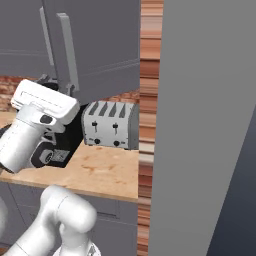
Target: Open the cabinet directly in front. Then move the beer and the mug to the dining counter with the candle on it.
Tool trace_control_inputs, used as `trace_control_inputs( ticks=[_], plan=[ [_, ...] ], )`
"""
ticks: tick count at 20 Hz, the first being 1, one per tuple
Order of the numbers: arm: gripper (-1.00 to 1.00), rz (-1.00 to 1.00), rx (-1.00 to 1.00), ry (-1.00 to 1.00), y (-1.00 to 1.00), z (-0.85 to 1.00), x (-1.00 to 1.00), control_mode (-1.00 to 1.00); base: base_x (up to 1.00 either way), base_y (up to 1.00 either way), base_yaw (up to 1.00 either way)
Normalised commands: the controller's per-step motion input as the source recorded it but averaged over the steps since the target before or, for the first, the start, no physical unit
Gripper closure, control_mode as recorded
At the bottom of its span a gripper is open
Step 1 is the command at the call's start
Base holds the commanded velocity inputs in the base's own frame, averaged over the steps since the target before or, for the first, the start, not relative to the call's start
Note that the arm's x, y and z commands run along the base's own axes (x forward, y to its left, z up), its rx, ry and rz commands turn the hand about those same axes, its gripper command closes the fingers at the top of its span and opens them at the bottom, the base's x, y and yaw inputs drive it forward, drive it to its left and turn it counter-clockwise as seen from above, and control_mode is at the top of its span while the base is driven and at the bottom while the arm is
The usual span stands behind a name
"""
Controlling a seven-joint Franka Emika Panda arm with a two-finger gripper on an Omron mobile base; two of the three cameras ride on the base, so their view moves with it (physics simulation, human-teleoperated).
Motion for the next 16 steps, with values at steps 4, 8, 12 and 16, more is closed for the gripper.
trace_control_inputs(
  ticks=[4,8,12,16],
  plan=[
    [-1.00,0.01,-0.18,0.01,1.00,0.00,-0.39,-1.00,0.00,0.00,0.00],
    [-1.00,0.00,-0.21,0.12,1.00,0.00,-0.09,-1.00,0.00,0.00,0.00],
    [-1.00,-0.04,-0.13,0.19,1.00,0.22,0.04,-1.00,0.00,0.00,0.00],
    [-1.00,-0.16,-0.03,0.38,0.41,0.60,-0.33,-1.00,0.00,0.00,0.00]
  ],
)
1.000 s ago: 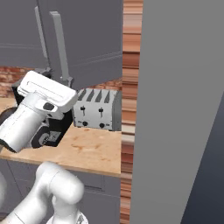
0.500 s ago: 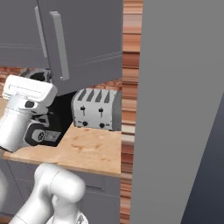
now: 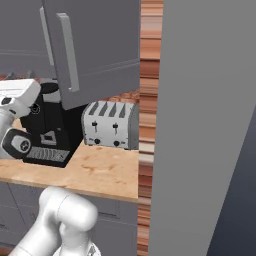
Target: Open the cabinet directly in front. Then move the beer and the mug to the dining counter with the candle on it.
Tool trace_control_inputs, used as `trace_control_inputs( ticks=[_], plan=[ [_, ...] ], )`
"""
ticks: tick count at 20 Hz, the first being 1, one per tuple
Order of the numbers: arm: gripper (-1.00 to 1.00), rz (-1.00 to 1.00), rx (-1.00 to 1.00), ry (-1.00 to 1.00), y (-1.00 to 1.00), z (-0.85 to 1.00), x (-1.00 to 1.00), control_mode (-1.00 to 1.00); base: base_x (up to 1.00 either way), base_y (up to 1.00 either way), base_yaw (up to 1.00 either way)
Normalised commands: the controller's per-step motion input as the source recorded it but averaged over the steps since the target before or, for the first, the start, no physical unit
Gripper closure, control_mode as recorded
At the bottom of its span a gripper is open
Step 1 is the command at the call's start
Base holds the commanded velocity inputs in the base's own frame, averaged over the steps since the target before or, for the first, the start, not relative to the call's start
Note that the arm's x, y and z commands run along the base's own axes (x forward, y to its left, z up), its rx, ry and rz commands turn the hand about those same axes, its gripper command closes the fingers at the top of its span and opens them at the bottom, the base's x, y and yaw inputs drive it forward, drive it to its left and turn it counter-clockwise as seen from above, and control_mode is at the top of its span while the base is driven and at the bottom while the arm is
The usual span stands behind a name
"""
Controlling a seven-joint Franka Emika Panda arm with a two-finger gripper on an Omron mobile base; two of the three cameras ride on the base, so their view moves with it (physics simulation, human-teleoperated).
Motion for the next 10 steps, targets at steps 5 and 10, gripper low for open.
trace_control_inputs(
  ticks=[5,10],
  plan=[
    [-1.00,-0.09,-0.05,0.28,0.21,0.29,0.04,-1.00,0.00,0.00,0.00],
    [-1.00,-0.02,0.00,0.10,0.01,0.00,0.41,-1.00,0.00,0.00,0.00]
  ],
)
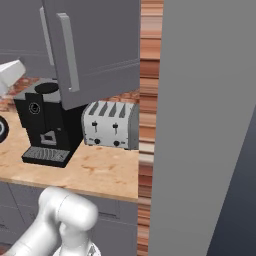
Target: Open the cabinet directly in front. Then move the beer and the mug to the dining counter with the candle on it.
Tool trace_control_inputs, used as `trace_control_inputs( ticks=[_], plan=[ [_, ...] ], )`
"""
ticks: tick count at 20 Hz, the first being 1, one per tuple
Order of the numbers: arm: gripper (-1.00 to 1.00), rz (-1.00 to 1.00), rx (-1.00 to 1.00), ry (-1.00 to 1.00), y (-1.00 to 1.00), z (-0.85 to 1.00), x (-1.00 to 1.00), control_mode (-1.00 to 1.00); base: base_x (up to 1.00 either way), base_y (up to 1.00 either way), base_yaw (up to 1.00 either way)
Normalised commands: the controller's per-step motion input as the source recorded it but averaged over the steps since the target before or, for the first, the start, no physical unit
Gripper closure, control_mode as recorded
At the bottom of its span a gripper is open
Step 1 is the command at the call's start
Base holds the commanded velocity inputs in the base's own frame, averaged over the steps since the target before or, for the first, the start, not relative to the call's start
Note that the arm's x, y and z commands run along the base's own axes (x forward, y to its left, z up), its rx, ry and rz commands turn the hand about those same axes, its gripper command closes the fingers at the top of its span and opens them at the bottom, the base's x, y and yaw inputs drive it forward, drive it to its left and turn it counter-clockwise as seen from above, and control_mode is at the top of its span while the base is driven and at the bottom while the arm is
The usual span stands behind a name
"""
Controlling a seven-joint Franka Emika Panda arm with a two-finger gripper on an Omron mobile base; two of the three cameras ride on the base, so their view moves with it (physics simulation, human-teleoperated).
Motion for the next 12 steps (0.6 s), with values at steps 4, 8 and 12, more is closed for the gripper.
trace_control_inputs(
  ticks=[4,8,12],
  plan=[
    [-1.00,-0.18,0.00,0.18,0.14,0.00,0.73,-1.00,0.00,0.00,0.00],
    [-1.00,-0.25,0.00,0.21,0.23,0.00,0.88,-1.00,0.00,0.00,0.00],
    [-1.00,-0.22,0.00,0.19,0.21,0.00,0.96,-1.00,0.00,0.00,0.00]
  ],
)
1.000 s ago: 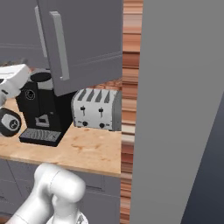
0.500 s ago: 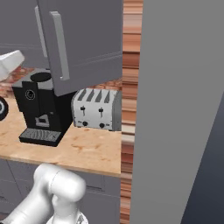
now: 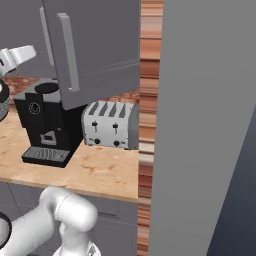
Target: Open the cabinet directly in front. Then move the beer and the mug to the dining counter with the candle on it.
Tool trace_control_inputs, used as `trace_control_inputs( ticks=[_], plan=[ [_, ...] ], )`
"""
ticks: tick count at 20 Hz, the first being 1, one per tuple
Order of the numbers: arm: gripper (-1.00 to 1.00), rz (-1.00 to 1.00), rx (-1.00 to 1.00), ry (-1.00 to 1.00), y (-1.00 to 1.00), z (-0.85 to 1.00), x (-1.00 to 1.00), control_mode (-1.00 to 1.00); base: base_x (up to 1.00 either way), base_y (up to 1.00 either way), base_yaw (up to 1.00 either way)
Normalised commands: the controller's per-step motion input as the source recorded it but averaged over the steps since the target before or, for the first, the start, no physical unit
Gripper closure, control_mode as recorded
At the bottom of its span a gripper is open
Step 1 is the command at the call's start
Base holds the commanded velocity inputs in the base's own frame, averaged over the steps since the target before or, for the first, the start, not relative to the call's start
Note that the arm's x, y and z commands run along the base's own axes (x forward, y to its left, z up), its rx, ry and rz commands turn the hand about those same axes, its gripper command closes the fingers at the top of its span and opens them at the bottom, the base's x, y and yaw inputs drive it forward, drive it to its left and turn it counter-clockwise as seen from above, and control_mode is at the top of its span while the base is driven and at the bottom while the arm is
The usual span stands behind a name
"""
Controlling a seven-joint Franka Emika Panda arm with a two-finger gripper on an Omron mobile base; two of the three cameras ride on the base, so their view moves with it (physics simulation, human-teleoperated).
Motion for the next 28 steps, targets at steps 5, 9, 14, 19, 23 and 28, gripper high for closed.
trace_control_inputs(
  ticks=[5,9,14,19,23,28],
  plan=[
    [-1.00,-0.12,0.01,0.14,-0.09,0.00,0.89,-1.00,0.00,0.00,0.00],
    [-1.00,0.00,0.04,0.08,-0.49,0.00,0.62,-1.00,0.00,0.00,0.00],
    [-1.00,0.00,0.01,0.01,-0.68,-0.01,0.36,-1.00,0.00,0.00,0.00],
    [-1.00,-0.10,0.03,0.00,-0.93,0.00,0.03,-1.00,0.00,0.00,0.00],
    [-1.00,-0.24,0.04,0.00,-1.00,0.00,-0.16,-1.00,0.00,0.00,0.00],
    [-1.00,-0.28,0.05,0.00,-0.97,0.00,-0.21,-1.00,0.00,0.00,0.00]
  ],
)
